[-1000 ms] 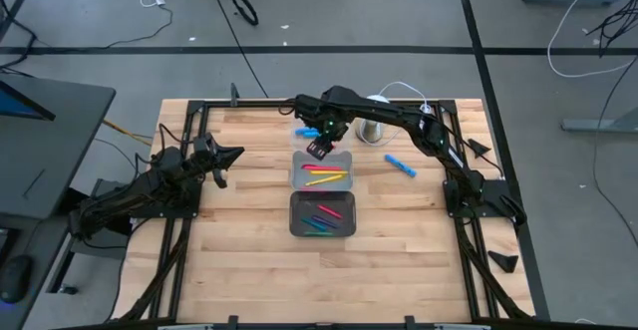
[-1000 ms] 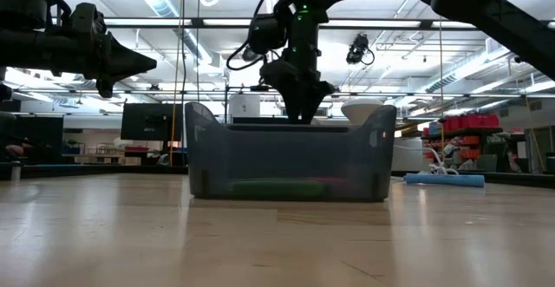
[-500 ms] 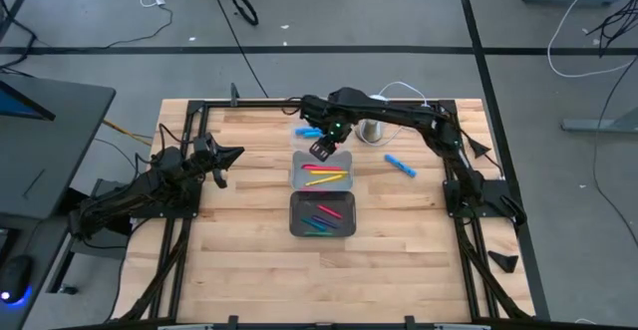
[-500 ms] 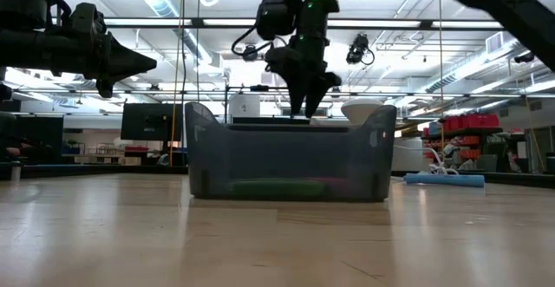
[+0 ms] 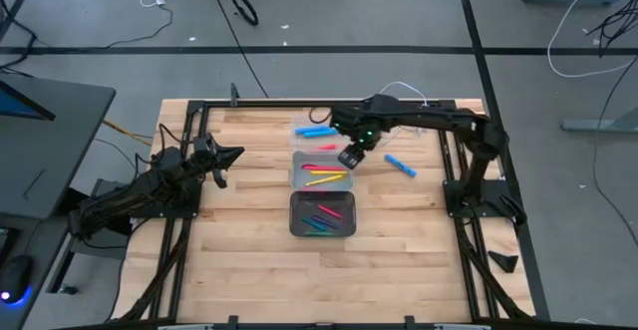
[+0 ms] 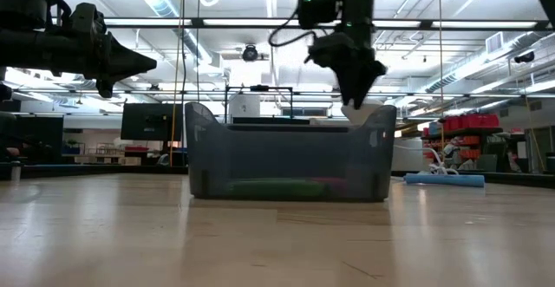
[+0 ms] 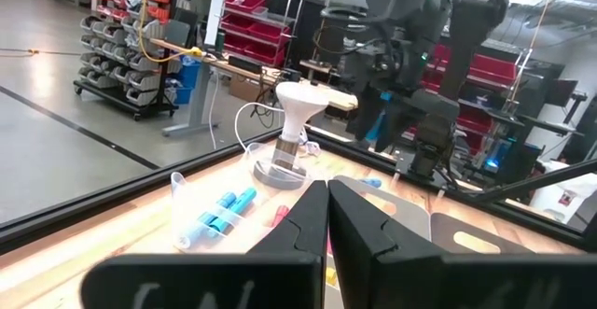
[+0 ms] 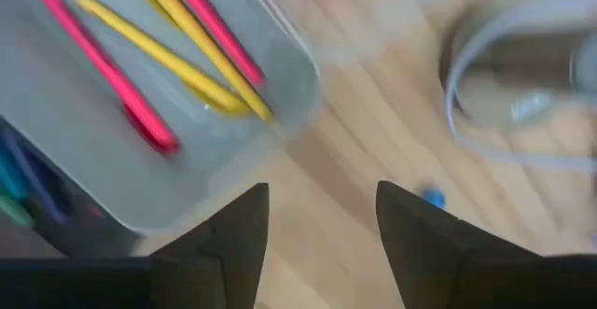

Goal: Pick & Place Markers
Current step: Put the blue highlighter into the transparent bin

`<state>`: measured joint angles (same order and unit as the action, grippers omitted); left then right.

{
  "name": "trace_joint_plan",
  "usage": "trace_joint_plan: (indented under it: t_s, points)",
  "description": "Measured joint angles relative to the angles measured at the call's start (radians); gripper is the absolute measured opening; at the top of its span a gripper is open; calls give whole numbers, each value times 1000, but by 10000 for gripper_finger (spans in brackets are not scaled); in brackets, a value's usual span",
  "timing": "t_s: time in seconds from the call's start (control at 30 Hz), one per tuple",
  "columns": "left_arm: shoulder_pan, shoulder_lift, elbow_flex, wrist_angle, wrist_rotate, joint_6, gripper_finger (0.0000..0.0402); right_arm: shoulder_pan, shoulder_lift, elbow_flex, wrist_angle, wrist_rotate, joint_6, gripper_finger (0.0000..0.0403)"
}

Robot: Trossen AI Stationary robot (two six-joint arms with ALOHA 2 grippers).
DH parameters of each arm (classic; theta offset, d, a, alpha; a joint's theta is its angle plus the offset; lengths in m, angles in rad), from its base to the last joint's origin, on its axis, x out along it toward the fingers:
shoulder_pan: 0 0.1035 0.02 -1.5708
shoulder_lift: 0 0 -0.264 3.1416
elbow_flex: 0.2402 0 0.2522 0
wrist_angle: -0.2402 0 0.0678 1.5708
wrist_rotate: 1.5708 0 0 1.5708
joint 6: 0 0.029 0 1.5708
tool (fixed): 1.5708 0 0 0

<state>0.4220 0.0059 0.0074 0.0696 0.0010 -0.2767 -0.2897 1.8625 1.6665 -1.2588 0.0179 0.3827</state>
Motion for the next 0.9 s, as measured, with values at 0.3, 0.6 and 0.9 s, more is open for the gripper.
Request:
trace_joint_plan:
  t_s: [0.3,0.6,0.9]
  points:
    - [0,0,0,-1,0,0,14,-23,-197,-292,57,0,28,201]
    - [0,0,0,-1,0,0,14,-71,-370,-521,84,0,20,201]
    - [0,0,0,-1,0,0,14,-136,-505,-673,86,0,-29,201]
